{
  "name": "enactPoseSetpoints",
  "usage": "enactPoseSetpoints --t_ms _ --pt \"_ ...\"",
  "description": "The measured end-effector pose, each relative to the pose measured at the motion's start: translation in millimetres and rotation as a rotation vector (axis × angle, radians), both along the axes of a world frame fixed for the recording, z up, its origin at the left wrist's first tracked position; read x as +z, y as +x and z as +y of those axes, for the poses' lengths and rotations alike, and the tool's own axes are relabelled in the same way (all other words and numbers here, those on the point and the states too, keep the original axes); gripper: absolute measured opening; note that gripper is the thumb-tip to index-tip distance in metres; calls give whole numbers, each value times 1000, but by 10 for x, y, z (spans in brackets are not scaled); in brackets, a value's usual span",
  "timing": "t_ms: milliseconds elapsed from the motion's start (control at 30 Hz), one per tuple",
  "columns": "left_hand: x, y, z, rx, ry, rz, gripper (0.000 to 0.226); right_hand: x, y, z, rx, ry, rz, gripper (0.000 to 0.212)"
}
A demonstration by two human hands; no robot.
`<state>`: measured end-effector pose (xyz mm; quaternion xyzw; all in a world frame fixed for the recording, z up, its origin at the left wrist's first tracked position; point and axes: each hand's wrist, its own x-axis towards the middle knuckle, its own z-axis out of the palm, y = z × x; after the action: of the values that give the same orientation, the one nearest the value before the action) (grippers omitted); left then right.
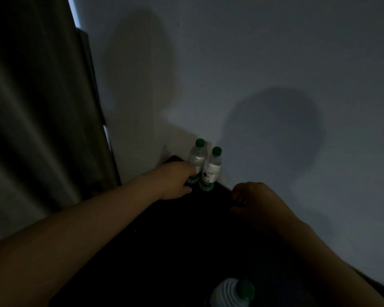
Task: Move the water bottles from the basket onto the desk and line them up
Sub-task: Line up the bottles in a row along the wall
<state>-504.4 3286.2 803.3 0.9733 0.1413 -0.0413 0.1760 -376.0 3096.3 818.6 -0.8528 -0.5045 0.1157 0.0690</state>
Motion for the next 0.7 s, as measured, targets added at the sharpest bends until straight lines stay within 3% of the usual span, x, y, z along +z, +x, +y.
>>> enactPoseSetpoints --t_ms 233,700 --pt "7 -774 -501 -20 -70 6 42 88 -623 -509 2 103 95 30" --pt "-280 -1559 -1132 4 -248 -51 42 -77 -1121 -1109 -92 53 102 41"
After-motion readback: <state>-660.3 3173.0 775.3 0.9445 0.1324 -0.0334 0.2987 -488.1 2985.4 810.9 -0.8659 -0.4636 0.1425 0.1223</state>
